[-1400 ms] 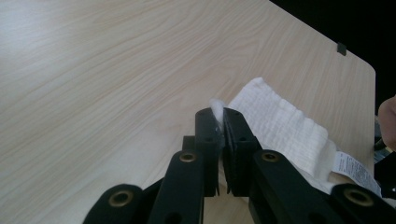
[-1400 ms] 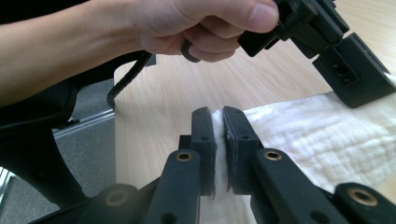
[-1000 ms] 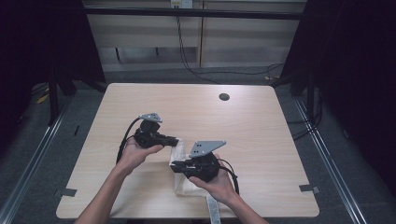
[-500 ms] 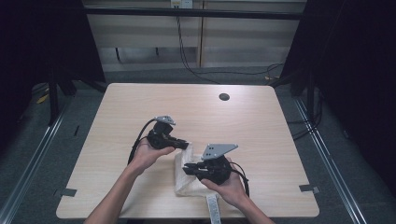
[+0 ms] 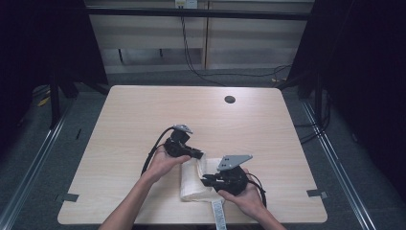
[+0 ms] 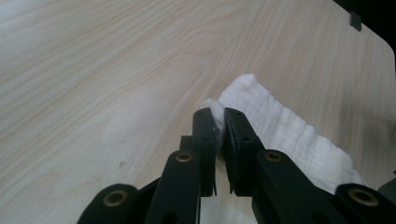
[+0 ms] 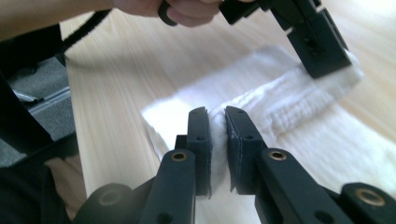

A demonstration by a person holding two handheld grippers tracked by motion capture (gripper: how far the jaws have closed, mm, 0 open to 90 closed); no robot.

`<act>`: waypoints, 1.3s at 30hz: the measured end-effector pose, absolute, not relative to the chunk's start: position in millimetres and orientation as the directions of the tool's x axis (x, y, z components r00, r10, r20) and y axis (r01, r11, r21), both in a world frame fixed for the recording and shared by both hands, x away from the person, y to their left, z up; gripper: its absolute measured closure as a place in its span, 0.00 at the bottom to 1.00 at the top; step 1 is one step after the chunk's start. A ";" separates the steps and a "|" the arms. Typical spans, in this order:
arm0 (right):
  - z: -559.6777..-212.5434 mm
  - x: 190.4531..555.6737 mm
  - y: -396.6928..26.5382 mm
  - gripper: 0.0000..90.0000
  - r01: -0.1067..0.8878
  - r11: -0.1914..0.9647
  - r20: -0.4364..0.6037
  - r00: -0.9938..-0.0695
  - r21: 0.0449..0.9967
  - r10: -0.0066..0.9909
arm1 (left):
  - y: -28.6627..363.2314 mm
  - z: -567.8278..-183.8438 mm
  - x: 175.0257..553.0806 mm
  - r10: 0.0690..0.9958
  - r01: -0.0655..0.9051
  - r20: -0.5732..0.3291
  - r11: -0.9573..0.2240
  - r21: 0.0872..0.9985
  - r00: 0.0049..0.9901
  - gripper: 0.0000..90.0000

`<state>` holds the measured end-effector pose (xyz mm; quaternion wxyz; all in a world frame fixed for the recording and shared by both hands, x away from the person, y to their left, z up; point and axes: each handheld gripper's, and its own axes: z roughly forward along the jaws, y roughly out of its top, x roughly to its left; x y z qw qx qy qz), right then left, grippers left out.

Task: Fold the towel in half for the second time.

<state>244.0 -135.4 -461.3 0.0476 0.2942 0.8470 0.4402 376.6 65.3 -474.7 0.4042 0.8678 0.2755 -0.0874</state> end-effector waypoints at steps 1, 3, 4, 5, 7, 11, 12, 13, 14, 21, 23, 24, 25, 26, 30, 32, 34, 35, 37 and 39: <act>-463.3 243.0 -138.8 0.89 0.464 0.443 0.179 -0.818 0.768 0.546 | 63.0 -476.0 375.9 0.410 0.555 -0.380 -0.517 0.652 0.829 0.92; -465.3 242.0 -142.2 0.89 0.469 0.442 0.181 -0.815 0.765 0.550 | 61.0 -476.9 375.6 0.408 0.549 -0.373 -0.523 0.652 0.833 0.92; -468.8 240.0 -148.2 0.89 0.481 0.439 0.189 -0.808 0.759 0.559 | 56.7 -478.9 375.0 0.399 0.545 -0.375 -0.530 0.650 0.836 0.92; -470.4 239.0 -150.7 0.89 0.483 0.438 0.187 -0.805 0.758 0.563 | 54.3 -479.7 374.3 0.401 0.547 -0.377 -0.525 0.652 0.835 0.92; -471.8 238.1 -152.8 0.88 0.487 0.439 0.190 -0.803 0.755 0.564 | 52.5 -479.8 374.0 0.400 0.543 -0.373 -0.530 0.651 0.837 0.92; -476.2 234.6 -158.5 0.83 0.500 0.447 0.187 -0.794 0.742 0.579 | 45.6 -479.5 373.4 0.388 0.536 -0.374 -0.522 0.664 0.842 0.89; -476.7 234.2 -160.4 0.81 0.502 0.451 0.183 -0.792 0.738 0.583 | 44.9 -478.8 373.2 0.387 0.535 -0.375 -0.524 0.663 0.843 0.88; -476.7 234.2 -160.4 0.81 0.502 0.451 0.183 -0.792 0.738 0.583 | 44.9 -478.8 373.2 0.387 0.535 -0.375 -0.524 0.663 0.843 0.87; -477.8 233.7 -164.4 0.78 0.511 0.446 0.181 -0.781 0.735 0.597 | 43.4 -478.2 372.5 0.372 0.529 -0.380 -0.515 0.674 0.847 0.85; -480.1 238.9 -176.2 0.63 0.528 0.402 0.199 -0.756 0.748 0.623 | 37.1 -470.3 367.5 0.330 0.473 -0.345 -0.501 0.725 0.879 0.81; -480.7 239.9 -177.0 0.63 0.534 0.396 0.206 -0.752 0.747 0.626 | 37.2 -470.0 368.3 0.330 0.471 -0.344 -0.495 0.730 0.879 0.79; -482.3 242.2 -178.2 0.63 0.536 0.393 0.204 -0.747 0.747 0.633 | 38.7 -469.3 370.1 0.334 0.481 -0.354 -0.483 0.732 0.874 0.79; -482.7 243.1 -178.9 0.63 0.538 0.392 0.198 -0.741 0.746 0.641 | 38.7 -469.3 370.1 0.334 0.481 -0.354 -0.483 0.732 0.874 0.78; -483.2 244.1 -179.8 0.62 0.541 0.385 0.204 -0.739 0.747 0.642 | 40.9 -469.6 371.4 0.333 0.490 -0.367 -0.471 0.734 0.869 0.76; -481.4 245.2 -183.4 0.62 0.541 0.377 0.200 -0.731 0.752 0.652 | 45.6 -466.5 369.1 0.344 0.483 -0.349 -0.483 0.731 0.872 0.70; -480.2 245.3 -184.7 0.63 0.536 0.377 0.189 -0.729 0.756 0.658 | 47.1 -465.2 367.6 0.350 0.479 -0.340 -0.478 0.737 0.873 0.69; -475.4 246.0 -190.1 0.64 0.529 0.360 0.191 -0.727 0.769 0.660 | 54.9 -460.0 362.5 0.364 0.464 -0.311 -0.490 0.738 0.878 0.63; -473.9 246.2 -191.8 0.64 0.528 0.352 0.191 -0.722 0.773 0.665 | 58.0 -458.1 360.3 0.371 0.464 -0.305 -0.490 0.738 0.877 0.61; -472.2 246.6 -193.6 0.64 0.527 0.348 0.191 -0.721 0.775 0.666 | 61.1 -456.4 358.2 0.375 0.461 -0.298 -0.491 0.739 0.878 0.58; -468.5 247.2 -197.1 0.64 0.522 0.338 0.187 -0.715 0.783 0.673 | 68.5 -451.8 353.7 0.390 0.453 -0.276 -0.496 0.741 0.878 0.54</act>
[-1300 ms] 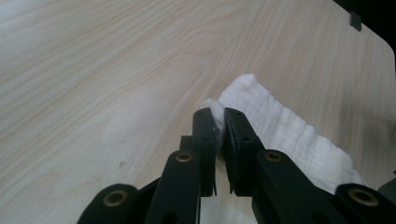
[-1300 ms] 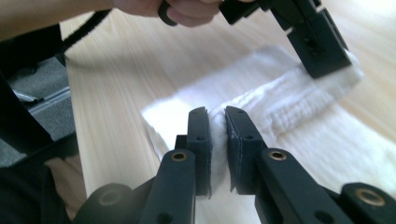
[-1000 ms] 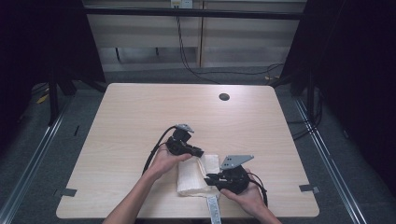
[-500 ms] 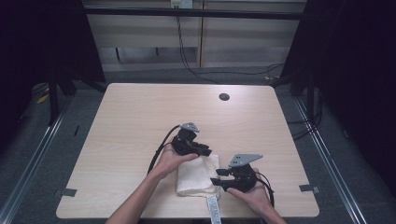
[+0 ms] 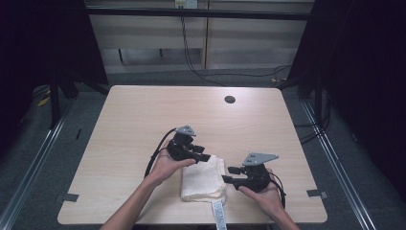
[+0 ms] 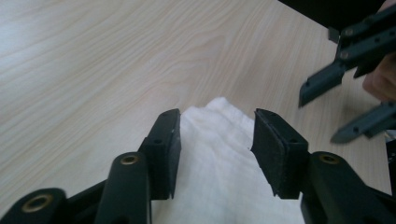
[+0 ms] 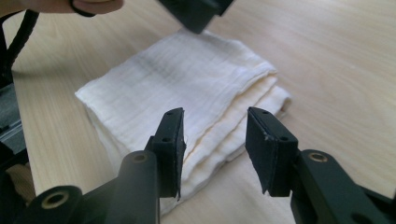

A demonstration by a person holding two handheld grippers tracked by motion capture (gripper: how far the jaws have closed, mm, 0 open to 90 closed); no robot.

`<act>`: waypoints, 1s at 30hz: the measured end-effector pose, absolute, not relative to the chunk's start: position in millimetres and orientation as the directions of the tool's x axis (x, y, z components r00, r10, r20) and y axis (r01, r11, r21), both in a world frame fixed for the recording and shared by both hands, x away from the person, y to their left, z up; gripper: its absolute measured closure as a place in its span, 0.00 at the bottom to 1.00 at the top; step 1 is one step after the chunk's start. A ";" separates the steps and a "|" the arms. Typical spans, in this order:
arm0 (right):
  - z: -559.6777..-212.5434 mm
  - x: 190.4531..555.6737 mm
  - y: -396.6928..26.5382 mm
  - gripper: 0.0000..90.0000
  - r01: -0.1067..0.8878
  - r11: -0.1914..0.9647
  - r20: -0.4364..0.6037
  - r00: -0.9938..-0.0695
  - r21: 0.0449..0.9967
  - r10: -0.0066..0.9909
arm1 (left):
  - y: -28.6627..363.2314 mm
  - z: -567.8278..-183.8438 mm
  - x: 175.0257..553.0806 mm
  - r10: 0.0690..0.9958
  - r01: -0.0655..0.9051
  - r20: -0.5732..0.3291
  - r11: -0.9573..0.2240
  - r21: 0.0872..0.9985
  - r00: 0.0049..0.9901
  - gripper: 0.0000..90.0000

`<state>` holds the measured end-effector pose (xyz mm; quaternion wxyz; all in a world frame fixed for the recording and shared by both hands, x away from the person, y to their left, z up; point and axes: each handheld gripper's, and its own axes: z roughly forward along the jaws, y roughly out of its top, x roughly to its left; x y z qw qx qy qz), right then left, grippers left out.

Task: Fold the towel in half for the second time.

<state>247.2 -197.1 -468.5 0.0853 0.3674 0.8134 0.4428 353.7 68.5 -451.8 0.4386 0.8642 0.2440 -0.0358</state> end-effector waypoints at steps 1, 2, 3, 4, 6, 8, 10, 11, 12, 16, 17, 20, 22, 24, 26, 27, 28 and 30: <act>-464.3 247.5 -200.5 0.63 0.517 0.330 0.181 -0.711 0.790 0.680 | 77.1 -447.5 349.5 0.406 0.451 -0.259 -0.500 0.740 0.876 0.52; -461.7 247.5 -202.5 0.62 0.513 0.326 0.178 -0.709 0.794 0.683 | 81.7 -445.7 347.0 0.413 0.450 -0.253 -0.498 0.741 0.875 0.51; -458.8 247.1 -204.7 0.61 0.511 0.317 0.178 -0.705 0.799 0.687 | 86.4 -444.0 344.6 0.415 0.448 -0.249 -0.497 0.743 0.875 0.49; -455.8 246.9 -207.1 0.59 0.508 0.309 0.177 -0.701 0.804 0.691 | 86.4 -444.0 344.6 0.415 0.448 -0.249 -0.497 0.743 0.875 0.48; -450.1 246.0 -212.6 0.58 0.500 0.291 0.176 -0.694 0.815 0.698 | 101.8 -438.4 337.3 0.430 0.447 -0.234 -0.504 0.739 0.872 0.46; -447.8 245.8 -215.5 0.57 0.499 0.284 0.179 -0.691 0.819 0.700 | 106.8 -437.1 335.4 0.432 0.445 -0.230 -0.503 0.741 0.872 0.44; -444.7 245.8 -221.4 0.55 0.498 0.277 0.175 -0.684 0.822 0.708 | 117.2 -435.1 332.9 0.447 0.450 -0.227 -0.491 0.746 0.865 0.42; -443.4 246.1 -227.1 0.54 0.500 0.272 0.179 -0.680 0.822 0.711 | 127.1 -434.6 331.8 0.457 0.460 -0.235 -0.478 0.748 0.858 0.41; -443.1 246.2 -229.9 0.53 0.499 0.274 0.174 -0.678 0.822 0.714 | 127.1 -434.6 331.8 0.457 0.460 -0.235 -0.478 0.748 0.858 0.39; -442.4 246.3 -238.6 0.52 0.504 0.259 0.175 -0.661 0.824 0.730 | 142.5 -437.3 328.2 0.497 0.471 -0.215 -0.473 0.745 0.840 0.36; -442.5 245.5 -244.8 0.50 0.504 0.251 0.169 -0.647 0.826 0.744 | 150.2 -438.5 325.7 0.520 0.477 -0.202 -0.474 0.740 0.830 0.36; -443.1 242.3 -254.5 0.48 0.512 0.238 0.165 -0.623 0.826 0.765 | 163.7 -440.8 320.2 0.541 0.488 -0.200 -0.463 0.740 0.817 0.36; -443.9 239.5 -260.9 0.47 0.516 0.225 0.169 -0.608 0.827 0.775 | 168.7 -442.0 318.3 0.547 0.491 -0.200 -0.459 0.741 0.813 0.35; -445.5 237.4 -267.8 0.46 0.516 0.219 0.164 -0.596 0.828 0.786 | 184.0 -446.1 313.0 0.579 0.514 -0.202 -0.444 0.734 0.789 0.34; -447.6 235.6 -273.8 0.44 0.525 0.205 0.168 -0.577 0.826 0.799 | 193.7 -448.7 309.5 0.601 0.524 -0.195 -0.440 0.730 0.775 0.32; -448.9 235.1 -276.7 0.44 0.526 0.203 0.168 -0.574 0.826 0.802 | 198.4 -450.0 307.3 0.613 0.531 -0.195 -0.431 0.729 0.766 0.32; -448.9 235.1 -276.7 0.44 0.526 0.203 0.168 -0.574 0.826 0.802 | 198.4 -450.0 307.3 0.613 0.531 -0.195 -0.431 0.729 0.766 0.32; -452.9 232.3 -284.3 0.42 0.537 0.191 0.171 -0.552 0.822 0.816 | 213.8 -453.7 299.9 0.626 0.547 -0.210 -0.413 0.728 0.751 0.30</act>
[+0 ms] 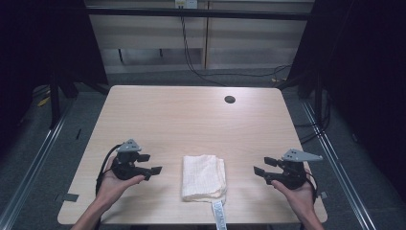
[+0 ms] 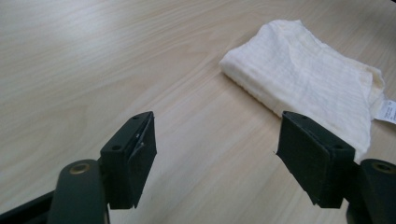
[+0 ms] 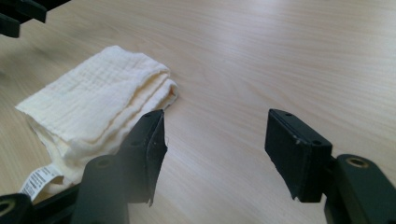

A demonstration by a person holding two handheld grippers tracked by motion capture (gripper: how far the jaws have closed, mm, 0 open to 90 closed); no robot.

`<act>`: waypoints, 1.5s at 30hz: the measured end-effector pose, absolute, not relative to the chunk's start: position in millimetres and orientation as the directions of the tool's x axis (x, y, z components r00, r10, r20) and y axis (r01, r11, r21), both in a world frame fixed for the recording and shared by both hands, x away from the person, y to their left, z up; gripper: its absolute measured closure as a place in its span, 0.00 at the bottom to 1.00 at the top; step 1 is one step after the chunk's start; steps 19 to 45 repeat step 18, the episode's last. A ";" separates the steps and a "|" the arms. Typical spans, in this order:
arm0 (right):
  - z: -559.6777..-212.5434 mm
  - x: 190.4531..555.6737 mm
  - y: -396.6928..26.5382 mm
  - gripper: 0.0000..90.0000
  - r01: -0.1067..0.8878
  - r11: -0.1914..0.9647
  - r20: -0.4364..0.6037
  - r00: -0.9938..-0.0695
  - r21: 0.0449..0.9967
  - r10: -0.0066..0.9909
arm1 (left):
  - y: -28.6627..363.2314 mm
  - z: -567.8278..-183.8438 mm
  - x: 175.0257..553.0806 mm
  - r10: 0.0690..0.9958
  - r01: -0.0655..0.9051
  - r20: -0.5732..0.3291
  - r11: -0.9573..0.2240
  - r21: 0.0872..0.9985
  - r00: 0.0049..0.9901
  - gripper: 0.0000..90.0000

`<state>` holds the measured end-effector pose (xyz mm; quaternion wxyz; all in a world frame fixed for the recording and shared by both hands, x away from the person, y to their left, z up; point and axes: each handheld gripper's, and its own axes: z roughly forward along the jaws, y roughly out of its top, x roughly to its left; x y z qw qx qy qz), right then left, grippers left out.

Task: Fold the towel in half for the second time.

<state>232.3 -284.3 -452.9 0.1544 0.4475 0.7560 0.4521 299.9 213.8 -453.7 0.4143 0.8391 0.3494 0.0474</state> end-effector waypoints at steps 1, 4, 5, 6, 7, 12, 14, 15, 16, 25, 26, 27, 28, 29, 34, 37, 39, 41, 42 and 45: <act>-454.3 231.2 -286.6 0.42 0.539 0.192 0.168 -0.548 0.820 0.819 | 218.9 -455.4 297.0 0.635 0.551 -0.210 -0.403 0.731 0.744 0.30; -457.1 229.1 -291.3 0.41 0.539 0.176 0.172 -0.534 0.824 0.828 | 228.5 -459.7 290.7 0.650 0.558 -0.216 -0.379 0.738 0.728 0.28; -459.5 227.0 -296.1 0.40 0.534 0.152 0.180 -0.518 0.832 0.836 | 236.1 -464.1 285.9 0.666 0.567 -0.209 -0.380 0.731 0.716 0.28; -460.9 226.6 -298.0 0.39 0.534 0.145 0.180 -0.511 0.833 0.841 | 239.3 -466.5 283.7 0.667 0.569 -0.211 -0.378 0.730 0.715 0.27; -462.6 226.6 -299.6 0.39 0.535 0.146 0.174 -0.502 0.832 0.847 | 242.0 -468.9 281.6 0.671 0.571 -0.210 -0.377 0.729 0.711 0.25; -469.6 226.8 -306.0 0.37 0.545 0.141 0.167 -0.476 0.826 0.863 | 251.8 -475.4 275.2 0.679 0.573 -0.208 -0.371 0.731 0.704 0.23; -470.5 225.7 -306.4 0.37 0.542 0.150 0.151 -0.470 0.827 0.870 | 253.7 -474.8 274.4 0.683 0.569 -0.209 -0.355 0.742 0.700 0.22; -471.1 225.4 -306.6 0.37 0.543 0.145 0.156 -0.471 0.827 0.868 | 254.2 -474.4 274.6 0.682 0.567 -0.213 -0.349 0.746 0.700 0.21; -471.7 225.4 -306.8 0.37 0.543 0.146 0.155 -0.470 0.827 0.869 | 254.5 -474.1 275.0 0.675 0.566 -0.221 -0.345 0.749 0.704 0.20; -472.0 225.7 -306.8 0.36 0.543 0.147 0.152 -0.467 0.826 0.871 | 254.8 -474.0 275.1 0.674 0.567 -0.226 -0.339 0.751 0.703 0.19; -472.0 225.7 -306.8 0.36 0.543 0.147 0.152 -0.467 0.826 0.871 | 254.8 -474.0 275.1 0.674 0.567 -0.226 -0.339 0.751 0.703 0.19; -472.0 225.7 -306.8 0.36 0.543 0.147 0.152 -0.467 0.826 0.871 | 254.8 -474.0 275.1 0.674 0.567 -0.226 -0.339 0.751 0.703 0.19; -472.0 225.7 -306.8 0.36 0.543 0.147 0.152 -0.467 0.826 0.871 | 254.8 -474.0 275.1 0.674 0.567 -0.226 -0.339 0.751 0.703 0.19; -472.0 225.7 -306.8 0.36 0.543 0.147 0.152 -0.467 0.826 0.871 | 254.8 -474.0 275.1 0.674 0.567 -0.226 -0.339 0.751 0.703 0.19; -472.0 225.7 -306.8 0.36 0.543 0.147 0.152 -0.467 0.826 0.871 | 254.8 -474.0 275.1 0.674 0.567 -0.226 -0.339 0.751 0.703 0.19; -472.0 225.7 -306.8 0.36 0.543 0.147 0.152 -0.467 0.826 0.871 | 254.8 -474.0 275.1 0.674 0.567 -0.226 -0.339 0.751 0.703 0.19; -472.0 225.7 -306.8 0.36 0.543 0.147 0.152 -0.467 0.826 0.871 | 254.8 -474.0 275.1 0.674 0.567 -0.226 -0.339 0.751 0.703 0.19; -472.0 225.7 -306.8 0.36 0.543 0.147 0.152 -0.467 0.826 0.871 | 254.8 -474.0 275.1 0.674 0.567 -0.226 -0.339 0.751 0.703 0.19; -472.0 225.7 -306.8 0.36 0.543 0.147 0.152 -0.467 0.826 0.871 | 254.8 -474.0 275.1 0.674 0.567 -0.226 -0.339 0.751 0.703 0.19; -472.0 225.7 -306.8 0.36 0.543 0.147 0.152 -0.467 0.826 0.871 | 254.8 -474.0 275.1 0.674 0.567 -0.226 -0.339 0.751 0.703 0.19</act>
